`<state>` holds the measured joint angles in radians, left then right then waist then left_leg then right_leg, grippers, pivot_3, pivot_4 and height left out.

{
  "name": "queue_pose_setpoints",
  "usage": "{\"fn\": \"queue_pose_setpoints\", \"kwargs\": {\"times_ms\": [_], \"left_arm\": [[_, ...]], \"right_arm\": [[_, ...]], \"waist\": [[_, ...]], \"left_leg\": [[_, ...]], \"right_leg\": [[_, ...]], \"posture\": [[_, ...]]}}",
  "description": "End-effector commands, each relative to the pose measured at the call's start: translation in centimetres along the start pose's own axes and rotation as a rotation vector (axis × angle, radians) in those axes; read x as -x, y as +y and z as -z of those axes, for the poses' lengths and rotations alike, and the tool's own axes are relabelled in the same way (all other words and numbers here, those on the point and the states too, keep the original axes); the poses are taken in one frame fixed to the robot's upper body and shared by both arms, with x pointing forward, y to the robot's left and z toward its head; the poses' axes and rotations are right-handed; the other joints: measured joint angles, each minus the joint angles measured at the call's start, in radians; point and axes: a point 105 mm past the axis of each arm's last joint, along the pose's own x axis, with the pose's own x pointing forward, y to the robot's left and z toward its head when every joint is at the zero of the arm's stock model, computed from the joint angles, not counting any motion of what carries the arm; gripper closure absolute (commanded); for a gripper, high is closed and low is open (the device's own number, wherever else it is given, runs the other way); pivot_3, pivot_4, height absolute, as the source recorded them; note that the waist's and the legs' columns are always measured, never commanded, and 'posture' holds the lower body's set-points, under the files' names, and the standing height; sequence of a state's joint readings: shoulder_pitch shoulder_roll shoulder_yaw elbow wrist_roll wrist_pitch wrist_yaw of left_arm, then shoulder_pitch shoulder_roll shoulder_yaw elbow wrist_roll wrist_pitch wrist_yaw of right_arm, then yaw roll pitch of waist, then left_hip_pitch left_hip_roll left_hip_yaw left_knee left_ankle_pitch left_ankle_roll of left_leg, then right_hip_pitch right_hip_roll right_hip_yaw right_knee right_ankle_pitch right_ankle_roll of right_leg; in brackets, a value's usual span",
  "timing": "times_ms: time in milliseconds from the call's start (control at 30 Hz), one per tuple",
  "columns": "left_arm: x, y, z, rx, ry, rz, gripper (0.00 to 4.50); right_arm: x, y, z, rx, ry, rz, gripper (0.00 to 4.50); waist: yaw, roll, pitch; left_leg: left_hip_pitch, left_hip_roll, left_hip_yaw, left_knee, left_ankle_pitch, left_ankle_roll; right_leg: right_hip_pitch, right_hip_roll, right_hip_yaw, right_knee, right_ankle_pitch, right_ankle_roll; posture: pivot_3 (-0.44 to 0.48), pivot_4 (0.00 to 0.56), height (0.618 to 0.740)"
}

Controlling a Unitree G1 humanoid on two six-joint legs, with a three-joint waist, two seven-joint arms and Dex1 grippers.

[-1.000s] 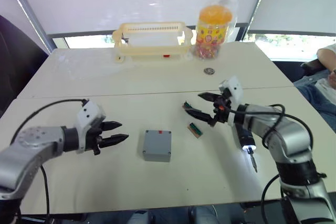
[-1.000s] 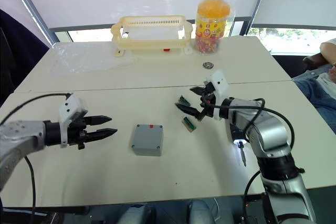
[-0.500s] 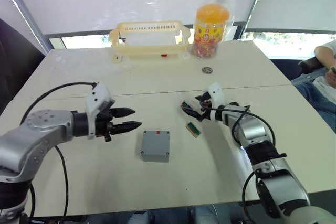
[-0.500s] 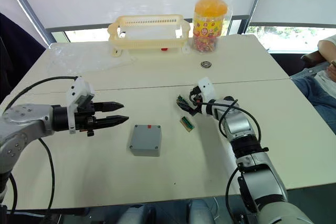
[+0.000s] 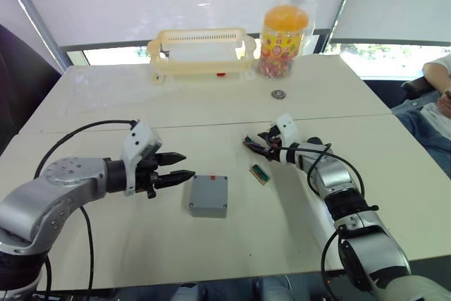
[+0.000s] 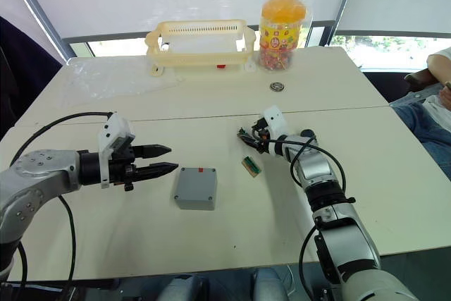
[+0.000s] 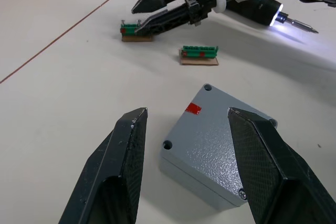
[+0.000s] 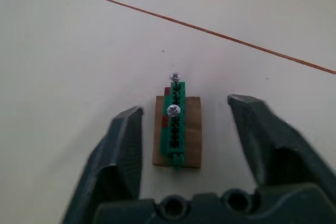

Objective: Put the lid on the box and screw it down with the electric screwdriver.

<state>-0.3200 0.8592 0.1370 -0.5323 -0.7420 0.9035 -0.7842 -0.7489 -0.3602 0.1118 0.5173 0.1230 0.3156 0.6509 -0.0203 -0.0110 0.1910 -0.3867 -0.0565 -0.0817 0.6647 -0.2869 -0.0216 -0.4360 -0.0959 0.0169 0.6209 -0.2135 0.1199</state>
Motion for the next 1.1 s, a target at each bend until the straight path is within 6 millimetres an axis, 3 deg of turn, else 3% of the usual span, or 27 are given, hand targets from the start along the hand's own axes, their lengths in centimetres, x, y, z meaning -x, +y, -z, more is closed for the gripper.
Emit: {"fn": "queue_pose_setpoints", "kwargs": {"times_ms": [33, 300, 400, 967, 1100], "left_arm": [[0.0, -0.4, -0.6, -0.042, -0.020, 0.003, 2.03], [-0.1, -0.3, -0.3, -0.048, -0.012, -0.003, 2.03], [-0.1, -0.3, -0.1, -0.048, -0.010, -0.003, 2.03], [-0.6, -0.3, 0.4, -0.051, -0.002, 0.006, 2.03], [-0.6, -0.3, 0.4, -0.052, -0.002, 0.005, 2.03]], "right_arm": [[-0.1, -0.2, -1.9, 0.014, -0.064, 0.011, 3.73], [-0.3, -0.1, -1.6, 0.007, -0.058, 0.016, 3.73], [-0.3, -0.1, -1.5, 0.008, -0.061, 0.018, 4.48], [-0.1, 0.2, -0.9, -0.031, -0.030, -0.015, 4.48], [-0.2, 0.2, -0.9, -0.016, -0.030, -0.005, 2.78]], "waist": [[0.000, 0.000, 0.000], [0.000, 0.000, 0.000], [0.000, 0.000, 0.000], [0.000, 0.000, 0.000], [0.000, 0.000, 0.000]], "left_leg": [[0.000, 0.000, 0.000, 0.000, 0.000, 0.000], [0.000, 0.000, 0.000, 0.000, 0.000, 0.000], [0.000, 0.000, 0.000, 0.000, 0.000, 0.000], [0.000, 0.000, 0.000, 0.000, 0.000, 0.000], [0.000, 0.000, 0.000, 0.000, 0.000, 0.000]], "right_leg": [[0.000, 0.000, 0.000, 0.000, 0.000, 0.000], [0.000, 0.000, 0.000, 0.000, 0.000, 0.000], [0.000, 0.000, 0.000, 0.000, 0.000, 0.000], [0.000, 0.000, 0.000, 0.000, 0.000, 0.000], [0.000, 0.000, 0.000, 0.000, 0.000, 0.000]], "posture": [[0.000, 0.150, 0.740], [0.000, 0.150, 0.740], [0.000, 0.150, 0.740], [0.000, 0.150, 0.740], [0.000, 0.150, 0.740]]}}
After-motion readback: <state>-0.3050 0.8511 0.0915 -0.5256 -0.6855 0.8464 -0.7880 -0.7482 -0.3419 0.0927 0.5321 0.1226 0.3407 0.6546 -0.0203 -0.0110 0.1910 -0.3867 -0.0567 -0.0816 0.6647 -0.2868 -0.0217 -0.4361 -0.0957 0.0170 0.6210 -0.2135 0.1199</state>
